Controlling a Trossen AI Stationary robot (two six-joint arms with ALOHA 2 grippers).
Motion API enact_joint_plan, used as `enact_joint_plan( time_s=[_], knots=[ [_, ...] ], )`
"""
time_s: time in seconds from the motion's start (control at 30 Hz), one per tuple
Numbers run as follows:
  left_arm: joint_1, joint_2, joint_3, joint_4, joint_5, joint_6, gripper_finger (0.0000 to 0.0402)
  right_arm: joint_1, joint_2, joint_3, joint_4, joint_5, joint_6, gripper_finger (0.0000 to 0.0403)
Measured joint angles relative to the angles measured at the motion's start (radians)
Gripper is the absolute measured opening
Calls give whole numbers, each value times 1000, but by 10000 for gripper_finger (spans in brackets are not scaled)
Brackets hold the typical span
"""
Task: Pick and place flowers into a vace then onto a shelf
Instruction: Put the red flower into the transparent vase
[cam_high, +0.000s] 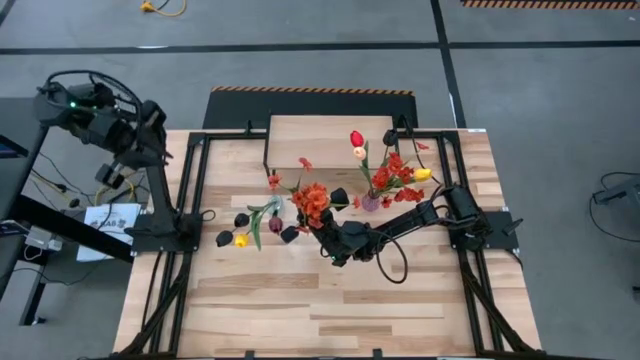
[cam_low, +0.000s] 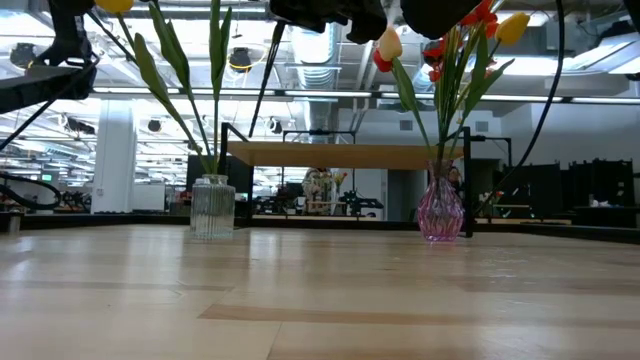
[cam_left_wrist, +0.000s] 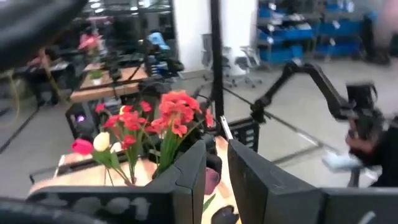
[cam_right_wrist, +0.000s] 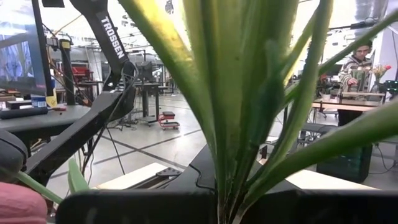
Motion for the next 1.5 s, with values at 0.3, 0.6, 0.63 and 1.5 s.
enact_joint_plan(
  time_s=[0.3, 0.6, 0.63, 1.5],
  knots=[
    [-15, 73, -199, 215, 285, 31, 57, 16, 0, 0, -4, 0, -8, 3],
    [16, 222, -118, 63, 320, -102, 57, 32, 0, 0, -6, -8, -8, 3],
    [25, 228, -100, 49, 330, -133, 57, 33, 0, 0, -6, -16, -8, 3],
    [20, 345, -366, -175, -204, -840, 57, 88, 1, 0, -37, -77, -35, 3]
  ],
)
